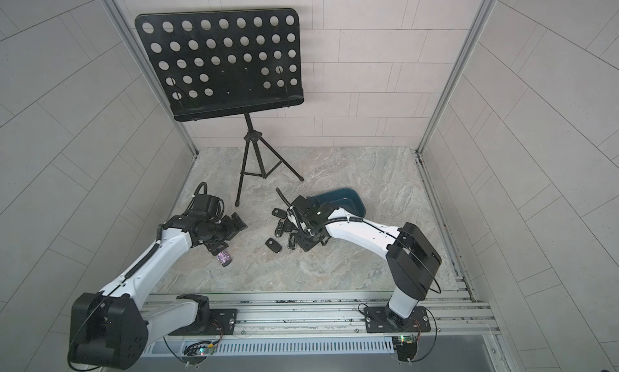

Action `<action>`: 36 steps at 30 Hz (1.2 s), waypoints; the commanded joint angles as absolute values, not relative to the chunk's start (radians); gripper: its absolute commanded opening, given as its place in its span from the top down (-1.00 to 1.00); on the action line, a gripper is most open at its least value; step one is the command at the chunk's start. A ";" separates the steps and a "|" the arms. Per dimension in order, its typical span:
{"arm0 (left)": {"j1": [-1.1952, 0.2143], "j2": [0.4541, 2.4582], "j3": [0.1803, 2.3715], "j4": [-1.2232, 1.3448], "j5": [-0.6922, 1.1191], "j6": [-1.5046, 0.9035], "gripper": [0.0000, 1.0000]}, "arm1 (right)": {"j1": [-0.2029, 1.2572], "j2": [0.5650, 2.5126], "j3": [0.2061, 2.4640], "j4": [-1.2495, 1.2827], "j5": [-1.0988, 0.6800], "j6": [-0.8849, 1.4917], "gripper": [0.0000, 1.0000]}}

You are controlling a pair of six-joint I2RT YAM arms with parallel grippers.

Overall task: Place the car key into the storage box
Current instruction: Pick up the car key from the center of the board, then place the car key in the storage box.

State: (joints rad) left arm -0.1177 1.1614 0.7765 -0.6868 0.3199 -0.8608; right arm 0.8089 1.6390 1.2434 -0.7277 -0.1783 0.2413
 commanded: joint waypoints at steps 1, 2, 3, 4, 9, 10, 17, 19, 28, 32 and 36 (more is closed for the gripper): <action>-0.130 1.179 0.806 -0.664 0.319 -0.881 -1.00 | 0.749 1.583 1.273 -0.784 -0.185 0.215 0.33; -0.135 1.187 0.810 -0.658 0.318 -0.881 -1.00 | 0.731 1.571 1.275 -0.786 -0.188 0.212 0.33; -0.140 1.198 0.816 -0.653 0.318 -0.882 -1.00 | 0.706 1.559 1.278 -0.788 -0.190 0.207 0.33; -0.147 1.213 0.825 -0.649 0.317 -0.881 -1.00 | 0.683 1.553 1.283 -0.792 -0.190 0.200 0.33; -0.199 1.300 0.896 -0.634 0.300 -0.868 -1.00 | 0.561 1.553 1.309 -0.808 -0.202 0.164 0.32; -0.210 1.321 0.913 -0.631 0.297 -0.868 -1.00 | 0.535 1.561 1.315 -0.816 -0.202 0.159 0.32; -0.270 1.457 1.030 -0.621 0.304 -0.849 -1.00 | 0.408 1.660 1.368 -0.818 -0.167 0.141 0.32; -0.285 1.488 1.056 -0.621 0.304 -0.837 -1.00 | 0.380 1.702 1.389 -0.812 -0.203 0.105 0.30; -0.296 1.609 1.145 -0.664 0.349 -0.743 -1.00 | 0.352 1.899 1.486 -0.810 -0.192 0.004 0.29; -0.295 1.647 1.182 -0.696 0.350 -0.679 -1.00 | 0.350 1.956 1.509 -0.826 -0.138 -0.027 0.29; -0.294 1.670 1.193 -0.699 0.373 -0.664 -1.00 | 0.341 1.980 1.513 -0.836 -0.105 -0.039 0.29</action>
State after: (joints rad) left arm -0.2947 1.6539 1.1629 -0.6613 0.3584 -0.7078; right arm 0.3511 1.9736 1.4944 -0.7956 -0.1501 0.0036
